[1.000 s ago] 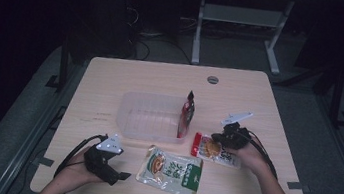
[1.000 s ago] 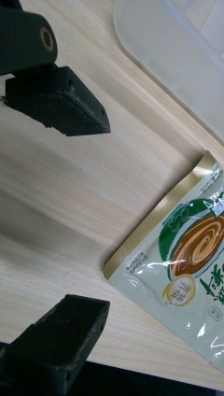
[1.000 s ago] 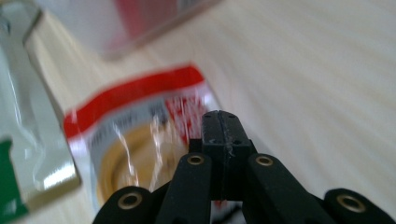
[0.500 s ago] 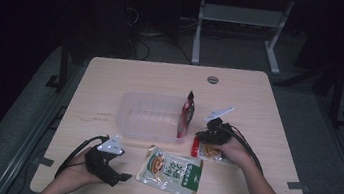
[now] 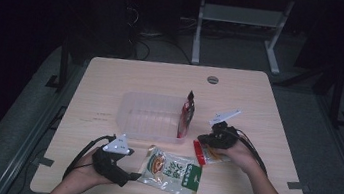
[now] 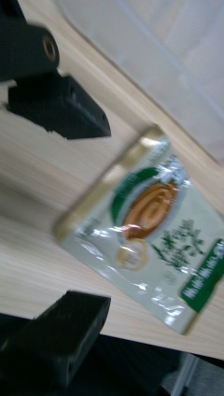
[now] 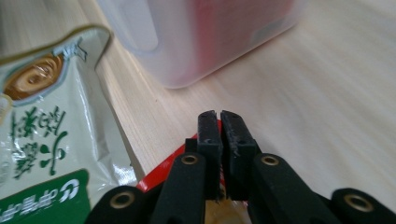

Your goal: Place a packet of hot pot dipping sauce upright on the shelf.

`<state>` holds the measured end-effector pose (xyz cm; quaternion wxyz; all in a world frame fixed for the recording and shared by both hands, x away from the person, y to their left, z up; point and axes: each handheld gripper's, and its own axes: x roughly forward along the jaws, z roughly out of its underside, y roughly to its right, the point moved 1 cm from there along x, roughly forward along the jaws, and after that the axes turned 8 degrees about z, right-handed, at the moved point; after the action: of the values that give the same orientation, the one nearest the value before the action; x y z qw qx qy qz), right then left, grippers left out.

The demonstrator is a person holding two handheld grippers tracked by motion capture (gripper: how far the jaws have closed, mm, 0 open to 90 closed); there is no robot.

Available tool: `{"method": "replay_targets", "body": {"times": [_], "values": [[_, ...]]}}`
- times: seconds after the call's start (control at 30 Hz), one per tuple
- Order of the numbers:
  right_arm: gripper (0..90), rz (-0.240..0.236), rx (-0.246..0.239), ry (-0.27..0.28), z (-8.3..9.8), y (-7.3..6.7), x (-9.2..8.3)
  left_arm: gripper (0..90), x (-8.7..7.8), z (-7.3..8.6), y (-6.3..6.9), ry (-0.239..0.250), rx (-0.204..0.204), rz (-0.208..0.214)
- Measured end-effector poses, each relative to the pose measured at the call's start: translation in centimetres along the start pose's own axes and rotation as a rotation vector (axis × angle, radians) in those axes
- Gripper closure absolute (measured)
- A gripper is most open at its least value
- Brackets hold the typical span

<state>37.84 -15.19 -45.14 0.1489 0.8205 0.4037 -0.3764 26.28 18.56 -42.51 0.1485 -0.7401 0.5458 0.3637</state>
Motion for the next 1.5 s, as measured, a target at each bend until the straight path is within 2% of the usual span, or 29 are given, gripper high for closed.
{"method": "replay_targets", "body": {"times": [0.1,0.17,0.27,0.33,0.4,0.5,0.63,0.77,0.93,1.03,1.2,1.37,1.5], "values": [[78.0,0.017,0.034,0.012,0.5,0.4,-1.4,28.7,0.8,-1.3,0.5,-0.001,0.031,-0.003],[72.6,0.031,0.050,0.018,0.8,0.7,-2.3,39.9,1.5,-2.1,0.7,0.022,0.031,0.004],[65.1,0.050,0.076,0.028,1.7,1.3,-3.4,57.5,2.7,-3.4,0.6,0.013,0.036,0.016],[59.4,0.068,0.098,0.012,2.3,1.6,-3.9,68.1,3.8,-4.2,0.7,0.010,0.037,0.027],[54.8,0.081,0.118,0.003,3.0,2.1,-4.4,77.0,4.8,-5.0,0.6,0.012,0.035,0.049],[50.8,0.097,0.157,0.001,3.9,2.8,-5.3,89.0,6.2,-6.0,0.4,0.008,0.047,0.057],[47.3,0.125,0.202,0.000,5.4,3.5,-6.3,89.7,8.0,-7.3,0.4,0.009,0.070,0.053],[45.1,0.131,0.233,-0.010,6.7,4.2,-7.0,89.7,9.8,-8.5,0.2,0.020,0.082,0.043],[43.2,0.129,0.275,-0.015,7.4,5.0,-7.3,89.8,12.5,-9.9,-0.2,0.025,0.082,0.035],[42.4,0.122,0.279,-0.013,7.6,5.1,-7.3,89.8,13.9,-10.3,-0.5,0.022,0.077,0.021],[41.3,0.124,0.288,-0.021,7.8,5.3,-7.4,89.8,15.1,-10.7,-0.9,-0.007,0.073,-0.040],[40.3,0.109,0.290,-0.031,8.1,5.6,-7.0,89.8,15.8,-10.8,-1.1,0.004,0.050,-0.044],[40.0,0.101,0.292,-0.032,8.3,5.7,-7.0,89.8,16.1,-11.0,-1.3,-0.009,0.046,-0.046]]}}
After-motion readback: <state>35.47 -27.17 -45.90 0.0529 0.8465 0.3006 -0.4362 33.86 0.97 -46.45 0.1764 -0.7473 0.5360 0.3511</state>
